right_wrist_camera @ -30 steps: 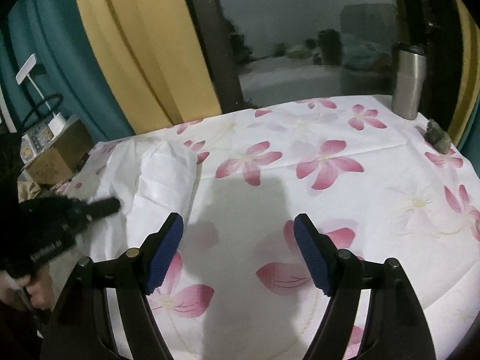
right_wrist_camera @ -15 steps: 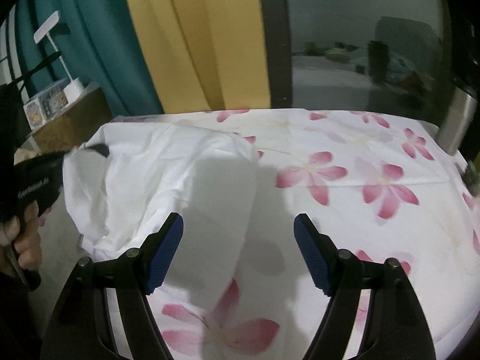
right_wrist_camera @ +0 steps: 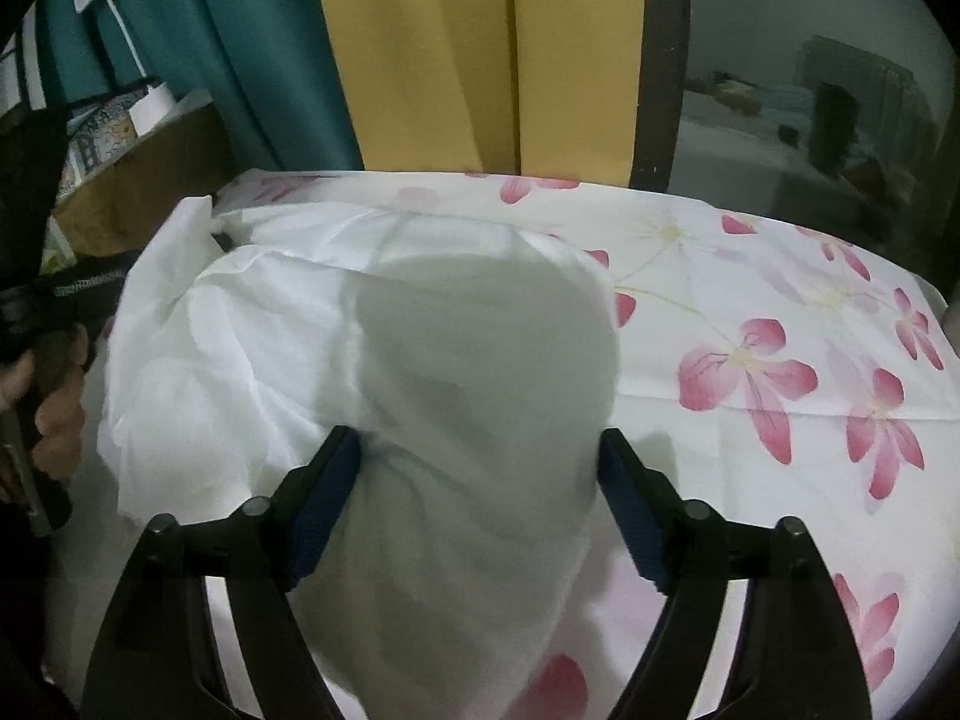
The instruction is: Fold large clothes
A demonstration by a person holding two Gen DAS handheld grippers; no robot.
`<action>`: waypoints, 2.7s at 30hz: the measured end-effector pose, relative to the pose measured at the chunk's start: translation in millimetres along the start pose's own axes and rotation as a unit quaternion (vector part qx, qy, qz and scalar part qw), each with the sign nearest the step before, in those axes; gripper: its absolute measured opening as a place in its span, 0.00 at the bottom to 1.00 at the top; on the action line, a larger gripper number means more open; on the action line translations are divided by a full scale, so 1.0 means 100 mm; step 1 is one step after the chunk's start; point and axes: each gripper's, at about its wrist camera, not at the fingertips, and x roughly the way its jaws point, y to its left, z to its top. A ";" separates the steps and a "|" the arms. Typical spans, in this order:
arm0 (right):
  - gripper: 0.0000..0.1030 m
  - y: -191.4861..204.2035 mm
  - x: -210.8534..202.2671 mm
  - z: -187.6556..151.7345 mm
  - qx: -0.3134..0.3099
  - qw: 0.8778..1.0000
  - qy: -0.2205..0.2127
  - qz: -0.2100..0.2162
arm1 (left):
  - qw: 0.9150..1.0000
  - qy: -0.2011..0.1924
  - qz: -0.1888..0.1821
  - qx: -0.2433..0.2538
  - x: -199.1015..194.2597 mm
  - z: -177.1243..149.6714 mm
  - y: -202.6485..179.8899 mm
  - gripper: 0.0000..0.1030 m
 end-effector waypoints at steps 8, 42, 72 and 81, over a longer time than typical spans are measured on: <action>0.80 -0.09 -0.27 0.10 0.020 0.999 -0.043 -0.022 | 0.997 0.003 -0.073 0.009 -0.28 -0.15 -0.19 0.51; 0.81 -0.06 -0.21 -0.35 0.036 0.999 -0.006 -0.020 | 0.996 0.074 -0.026 0.043 -0.29 -0.86 0.05 0.11; 0.81 -0.10 -0.41 -0.57 0.044 0.998 0.003 -0.043 | 0.996 0.038 0.079 -0.017 -0.28 -0.71 0.42 0.49; 0.81 -0.16 -0.59 -0.43 0.038 0.998 -0.019 -0.054 | 0.999 -0.027 0.001 -0.035 -0.56 -0.43 0.26 0.64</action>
